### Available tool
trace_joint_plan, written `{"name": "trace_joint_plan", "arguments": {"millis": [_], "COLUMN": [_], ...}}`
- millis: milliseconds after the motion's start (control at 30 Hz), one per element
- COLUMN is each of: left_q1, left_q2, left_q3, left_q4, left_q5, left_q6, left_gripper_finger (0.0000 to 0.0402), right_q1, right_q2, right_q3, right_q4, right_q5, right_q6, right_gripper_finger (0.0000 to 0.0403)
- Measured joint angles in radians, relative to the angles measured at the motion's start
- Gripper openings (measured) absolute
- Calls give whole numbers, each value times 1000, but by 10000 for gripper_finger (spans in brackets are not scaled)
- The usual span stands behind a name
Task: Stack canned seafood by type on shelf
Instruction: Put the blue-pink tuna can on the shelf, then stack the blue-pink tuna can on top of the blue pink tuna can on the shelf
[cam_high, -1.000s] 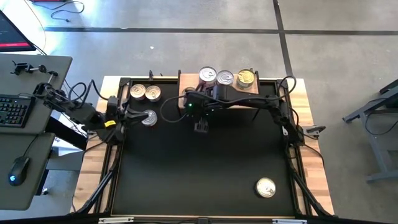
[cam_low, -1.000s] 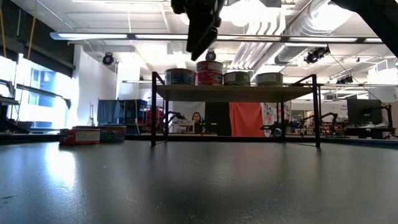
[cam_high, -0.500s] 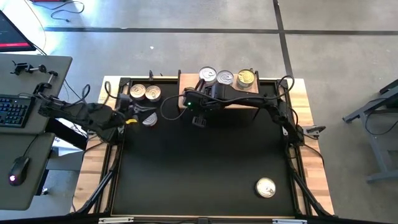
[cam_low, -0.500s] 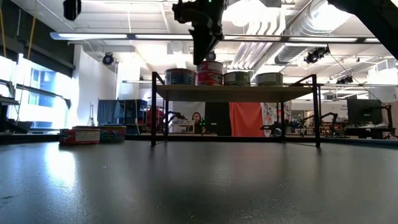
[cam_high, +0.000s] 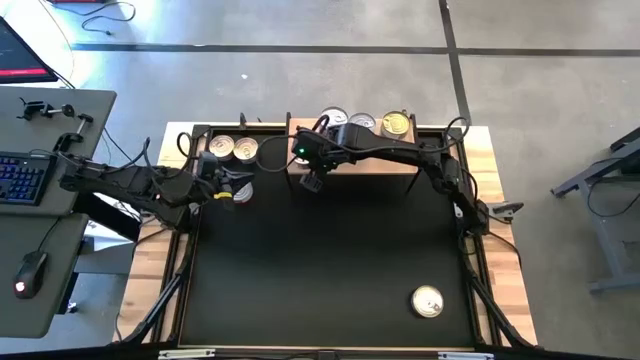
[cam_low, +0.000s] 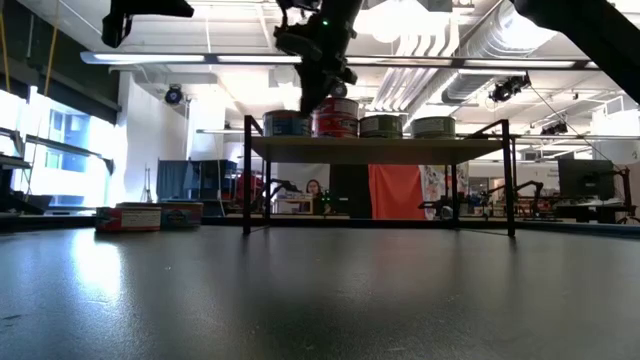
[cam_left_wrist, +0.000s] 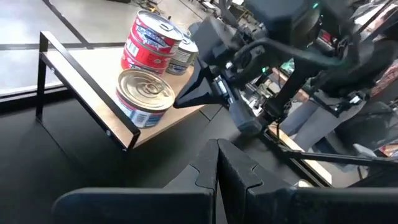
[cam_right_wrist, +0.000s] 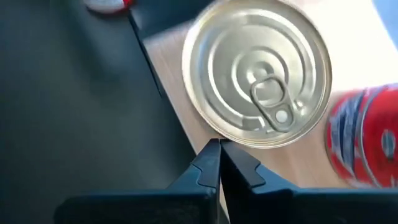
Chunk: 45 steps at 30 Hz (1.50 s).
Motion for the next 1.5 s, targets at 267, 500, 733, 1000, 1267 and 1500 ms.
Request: {"name": "trace_joint_plan", "arguments": {"millis": [267, 500, 733, 1000, 1267, 1500], "left_q1": [31, 55, 92, 370, 881, 1056], "left_q2": [1, 3, 3, 84, 436, 753], "left_q3": [0, 0, 0, 96, 115, 135], "left_q4": [-40, -68, -70, -130, -372, -163], "left_q5": [50, 61, 62, 285, 551, 586], "left_q6": [0, 1, 2, 209, 452, 516], "left_gripper_finger": [0, 0, 0, 0, 0, 0], "right_q1": [-21, -49, -69, -68, -67, -28], "right_q2": [22, 26, 18, -130, -191, -197], "right_q3": [0, 0, 34, 30, 29, 25], "right_q4": [42, 81, 74, 10, -112, -115], "right_q5": [5, 63, 65, 27, 52, 90], "right_q6": [2, 26, 36, 28, 54, 71], "right_gripper_finger": [0, 0, 0, 0, 0, 0]}}
